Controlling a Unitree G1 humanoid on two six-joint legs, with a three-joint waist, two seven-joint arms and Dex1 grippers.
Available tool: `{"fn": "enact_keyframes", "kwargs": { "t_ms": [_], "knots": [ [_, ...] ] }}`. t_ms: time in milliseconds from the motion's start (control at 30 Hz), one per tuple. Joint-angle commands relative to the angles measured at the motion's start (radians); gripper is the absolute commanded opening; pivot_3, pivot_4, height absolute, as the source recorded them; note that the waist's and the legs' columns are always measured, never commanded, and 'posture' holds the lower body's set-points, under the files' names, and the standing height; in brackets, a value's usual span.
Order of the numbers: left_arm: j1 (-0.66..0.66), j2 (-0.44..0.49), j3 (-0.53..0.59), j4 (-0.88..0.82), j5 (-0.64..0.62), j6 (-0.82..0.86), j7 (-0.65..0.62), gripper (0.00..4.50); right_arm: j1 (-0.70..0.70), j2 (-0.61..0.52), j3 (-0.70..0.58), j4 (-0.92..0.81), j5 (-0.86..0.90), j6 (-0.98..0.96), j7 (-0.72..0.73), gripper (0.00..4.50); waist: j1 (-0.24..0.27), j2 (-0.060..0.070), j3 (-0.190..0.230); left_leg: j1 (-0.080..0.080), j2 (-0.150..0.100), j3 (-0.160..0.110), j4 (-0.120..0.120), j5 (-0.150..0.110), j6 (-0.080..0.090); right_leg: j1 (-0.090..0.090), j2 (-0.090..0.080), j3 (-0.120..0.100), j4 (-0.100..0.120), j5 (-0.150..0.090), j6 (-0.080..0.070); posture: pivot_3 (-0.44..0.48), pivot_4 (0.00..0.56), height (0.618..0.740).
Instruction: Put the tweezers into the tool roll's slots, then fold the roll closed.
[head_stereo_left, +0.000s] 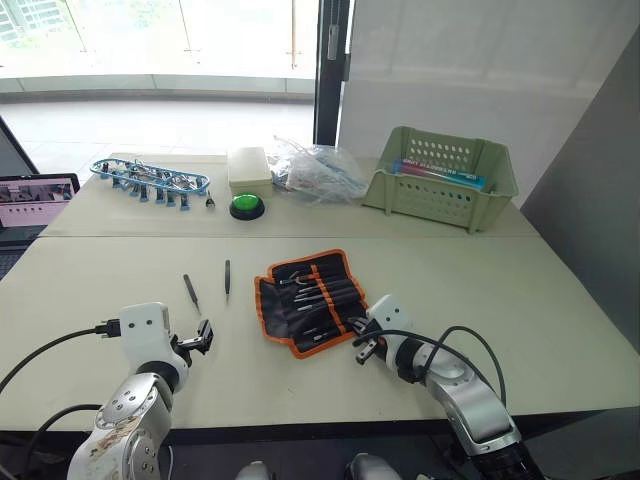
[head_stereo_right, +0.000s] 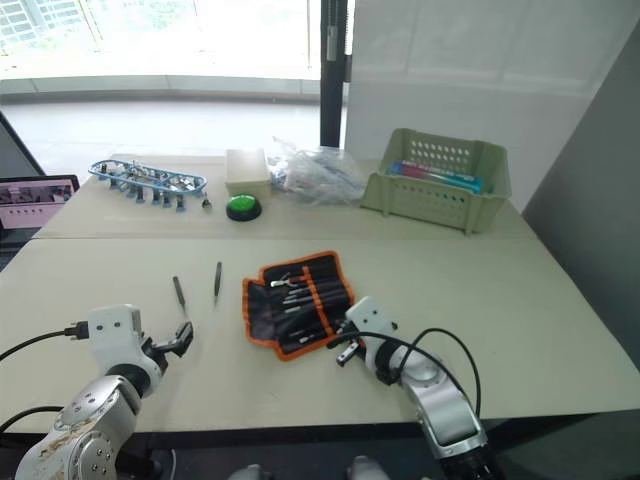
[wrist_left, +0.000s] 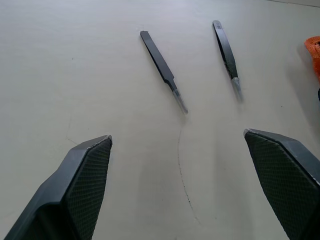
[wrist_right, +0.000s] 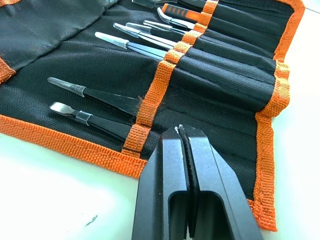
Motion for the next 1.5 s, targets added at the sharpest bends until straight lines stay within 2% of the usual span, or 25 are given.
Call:
{"fn": "enact_keyframes", "kwargs": {
  "t_ms": [33, 167, 333, 433, 533, 733, 833, 1200, 1400, 1500],
  "knots": [
    [0.031, 0.030, -0.018, -0.064, 0.011, -0.010, 0.001, 4.47, 0.010, -0.002, 0.005, 0.005, -0.001, 0.008, -0.002, 0.00, 0.001, 0.000, 0.000, 0.000, 0.000, 0.000, 0.000, 0.000, 0.000, 0.000, 0.000, 0.000, 0.000, 0.000, 0.000, 0.000, 0.150, 0.738],
    [0.000, 0.020, -0.035, -0.013, 0.012, -0.019, 0.017, 4.47, 0.013, 0.003, 0.008, 0.001, -0.001, 0.009, -0.007, 0.00, 0.004, 0.000, 0.000, 0.000, 0.000, 0.000, 0.000, 0.000, 0.000, 0.000, 0.000, 0.000, -0.001, -0.001, -0.001, 0.000, 0.150, 0.738],
    [-0.097, -0.007, -0.062, 0.178, 0.025, -0.042, 0.045, 4.47, 0.004, 0.009, 0.007, 0.005, 0.001, 0.009, -0.013, 0.00, 0.003, 0.001, 0.000, -0.001, -0.001, 0.000, 0.000, 0.000, 0.000, 0.000, -0.001, 0.000, -0.002, -0.002, -0.004, 0.000, 0.150, 0.738],
    [-0.160, -0.035, -0.052, 0.297, 0.037, -0.074, 0.081, 4.47, -0.002, 0.011, 0.005, 0.009, 0.001, 0.007, -0.014, 0.00, 0.004, 0.001, 0.001, 0.000, -0.001, 0.000, 0.000, 0.000, 0.000, 0.000, 0.000, 0.000, -0.002, 0.001, 0.001, 0.000, 0.150, 0.738],
    [-0.211, -0.029, -0.057, 0.424, 0.061, -0.130, 0.104, 4.47, -0.008, 0.014, 0.004, 0.013, -0.001, 0.006, -0.018, 0.00, 0.004, 0.005, 0.000, 0.000, -0.001, 0.000, -0.001, 0.000, 0.000, 0.000, 0.000, 0.000, -0.002, 0.001, 0.001, 0.000, 0.150, 0.738],
    [-0.270, -0.010, -0.040, 0.571, 0.083, -0.194, 0.138, 4.47, -0.012, 0.014, -0.003, 0.016, 0.000, 0.006, -0.025, 0.00, 0.004, 0.010, -0.001, 0.001, -0.002, -0.001, -0.002, 0.000, 0.000, 0.001, 0.000, 0.000, -0.002, 0.001, 0.000, 0.000, 0.150, 0.738],
    [-0.293, 0.001, -0.053, 0.617, 0.072, -0.224, 0.120, 3.69, -0.008, 0.014, -0.003, 0.012, -0.001, 0.007, -0.028, 0.00, 0.004, 0.013, -0.001, 0.002, -0.002, -0.001, -0.002, 0.000, 0.000, 0.001, 0.000, 0.000, -0.002, 0.001, 0.000, 0.000, 0.150, 0.738],
    [-0.336, 0.023, -0.086, 0.685, 0.061, -0.303, 0.089, 0.03, -0.004, 0.014, -0.008, 0.011, -0.001, 0.007, -0.036, 0.00, 0.011, 0.014, -0.002, 0.001, -0.003, -0.001, -0.002, 0.000, 0.000, 0.001, -0.002, 0.000, -0.003, 0.001, 0.000, 0.000, 0.150, 0.738],
    [-0.338, 0.100, -0.097, 0.647, 0.072, -0.366, 0.040, 0.01, -0.001, 0.017, -0.005, 0.011, -0.002, 0.006, -0.038, 0.00, 0.011, 0.013, 0.000, -0.001, -0.003, -0.001, -0.002, 0.000, 0.000, 0.000, -0.002, 0.000, -0.003, 0.001, 0.000, 0.000, 0.150, 0.738],
    [-0.349, 0.191, -0.153, 0.610, 0.112, -0.467, -0.026, 0.01, -0.001, 0.019, -0.005, 0.012, -0.002, 0.006, -0.039, 0.00, 0.008, 0.007, 0.003, -0.003, -0.003, -0.002, -0.002, 0.000, 0.000, -0.002, -0.001, -0.001, -0.004, 0.001, 0.000, 0.000, 0.150, 0.738]
  ]
}}
